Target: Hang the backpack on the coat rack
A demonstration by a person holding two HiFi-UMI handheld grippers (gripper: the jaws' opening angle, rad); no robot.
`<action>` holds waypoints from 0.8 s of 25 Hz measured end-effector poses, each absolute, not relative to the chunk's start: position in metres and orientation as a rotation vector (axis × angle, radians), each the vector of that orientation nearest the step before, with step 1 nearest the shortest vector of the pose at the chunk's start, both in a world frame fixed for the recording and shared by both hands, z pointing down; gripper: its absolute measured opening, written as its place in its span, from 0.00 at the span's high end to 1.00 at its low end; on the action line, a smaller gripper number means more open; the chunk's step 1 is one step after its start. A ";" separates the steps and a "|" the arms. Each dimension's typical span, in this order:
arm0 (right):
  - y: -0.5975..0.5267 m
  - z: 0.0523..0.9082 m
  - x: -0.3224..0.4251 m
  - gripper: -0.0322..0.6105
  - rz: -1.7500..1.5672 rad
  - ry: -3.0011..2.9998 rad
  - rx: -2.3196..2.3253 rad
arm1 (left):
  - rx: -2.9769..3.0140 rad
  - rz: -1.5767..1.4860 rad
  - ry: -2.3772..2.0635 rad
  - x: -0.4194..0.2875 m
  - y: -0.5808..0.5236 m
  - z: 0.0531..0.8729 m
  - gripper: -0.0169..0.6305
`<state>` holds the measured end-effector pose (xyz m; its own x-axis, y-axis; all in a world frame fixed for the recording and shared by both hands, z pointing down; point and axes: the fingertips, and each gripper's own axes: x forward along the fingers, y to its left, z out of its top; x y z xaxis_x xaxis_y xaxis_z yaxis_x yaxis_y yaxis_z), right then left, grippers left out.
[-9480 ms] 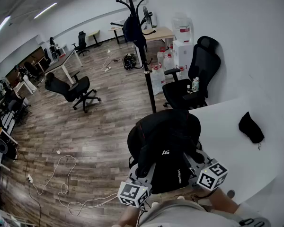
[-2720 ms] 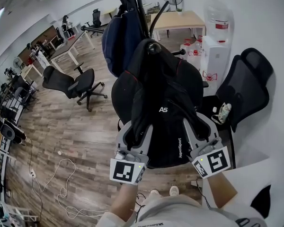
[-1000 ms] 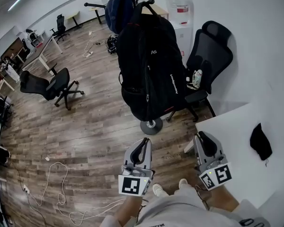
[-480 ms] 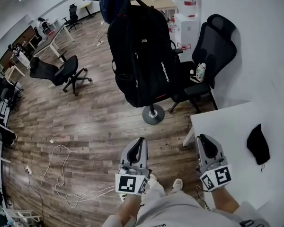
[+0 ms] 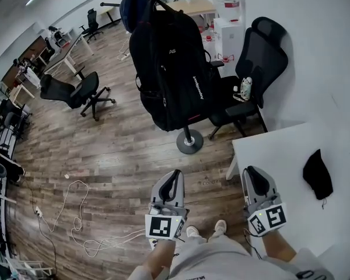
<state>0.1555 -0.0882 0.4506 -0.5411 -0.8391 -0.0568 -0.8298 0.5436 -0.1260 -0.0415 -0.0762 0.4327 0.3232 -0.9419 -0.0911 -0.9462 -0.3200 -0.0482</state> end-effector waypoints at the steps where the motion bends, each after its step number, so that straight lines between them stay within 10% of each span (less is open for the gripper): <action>1: -0.087 0.448 0.153 0.87 -0.122 2.655 -1.449 | -2.482 0.071 1.767 -0.044 -0.075 0.431 0.95; 20: -0.054 0.435 0.114 0.93 -0.073 2.691 -1.486 | -2.503 0.133 1.752 -0.087 -0.038 0.428 0.95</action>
